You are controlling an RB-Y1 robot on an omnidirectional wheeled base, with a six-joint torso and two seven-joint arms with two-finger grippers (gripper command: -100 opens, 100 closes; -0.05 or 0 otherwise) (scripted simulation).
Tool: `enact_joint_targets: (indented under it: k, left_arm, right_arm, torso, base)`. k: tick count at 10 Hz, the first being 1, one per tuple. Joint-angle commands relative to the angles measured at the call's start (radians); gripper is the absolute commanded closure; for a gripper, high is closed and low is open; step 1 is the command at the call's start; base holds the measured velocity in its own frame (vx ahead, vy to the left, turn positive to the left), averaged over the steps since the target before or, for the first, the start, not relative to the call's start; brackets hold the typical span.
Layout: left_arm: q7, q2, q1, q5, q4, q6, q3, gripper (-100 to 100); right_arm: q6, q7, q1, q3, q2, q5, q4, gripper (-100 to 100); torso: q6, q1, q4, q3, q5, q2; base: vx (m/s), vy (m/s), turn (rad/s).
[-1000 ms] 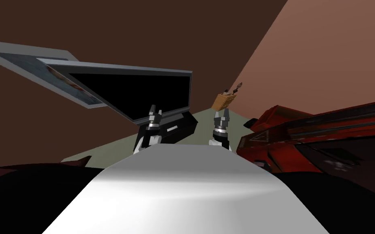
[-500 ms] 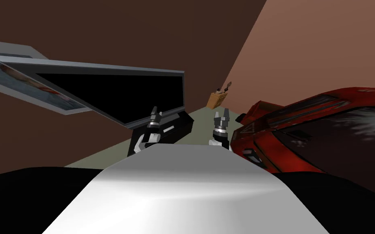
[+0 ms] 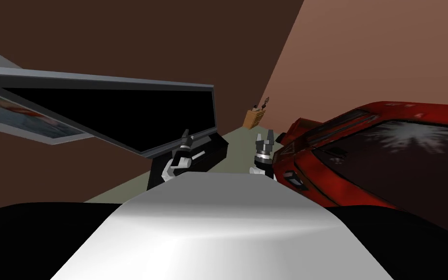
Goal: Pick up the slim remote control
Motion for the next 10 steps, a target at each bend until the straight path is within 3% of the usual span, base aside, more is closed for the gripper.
enact_joint_targets:
  k: [1,2,3,4,5,6,7,10]
  left_arm:
    - [0.012,0.012,-0.027,0.013,0.049,0.05,0.02,-100]
    - [0.012,0.012,-0.027,0.013,0.049,0.053,0.02,-100]
    - [0.022,0.021,-0.05,0.024,0.092,0.09,0.037,-100]
    - [0.022,0.021,-0.05,0.024,0.093,0.1,0.037,-100]
    - [0.033,0.03,-0.073,0.035,0.126,0.143,0.054,-100]
    - [0.033,0.03,-0.073,0.035,0.138,0.148,0.054,-100]
    - [0.044,0.039,-0.095,0.048,0.178,0.188,0.071,-100]
    - [0.055,0.048,-0.117,0.061,0.234,0.247,0.089,-100]
  right_arm:
    - [0.0,0.0,0.0,0.0,0.0,0.0,0.0,0]
    - [0.0,0.0,0.0,0.0,0.0,0.0,0.0,0]
    - [0.0,0.0,0.0,0.0,0.0,0.0,0.0,0]
    - [0.0,0.0,0.0,0.0,0.0,0.0,0.0,0]
    - [0.0,0.0,0.0,0.0,0.0,0.0,0.0,0]
    - [0.0,0.0,0.0,0.0,0.0,0.0,0.0,0]
    - [0.0,0.0,0.0,0.0,0.0,0.0,0.0,0]
    - [0.0,0.0,0.0,0.0,0.0,0.0,0.0,0]
  torso:
    - [0.0,0.0,0.0,0.0,0.0,0.0]
    - [0.0,0.0,0.0,0.0,0.0,0.0]
    - [0.0,0.0,0.0,0.0,0.0,0.0]
    - [0.001,0.0,0.0,0.0,0.0,0.0]
    - [0.0,0.0,0.0,0.0,0.0,0.0]
    - [0.0,0.0,0.0,0.0,0.0,0.0]
    - [0.0,0.0,0.0,0.0,0.0,0.0]
    - [0.0,0.0,0.0,0.0,0.0,0.0]
  base:
    - [-0.019,-0.024,-0.144]
    - [-0.017,-0.022,-0.112]
    - [-0.015,-0.03,-0.221]
    - [-0.012,-0.017,-0.107]
    - [-0.011,-0.021,-0.162]
    - [-0.011,-0.018,-0.1]
    - [-0.011,-0.028,-0.21]
    - [-0.005,-0.016,-0.129]
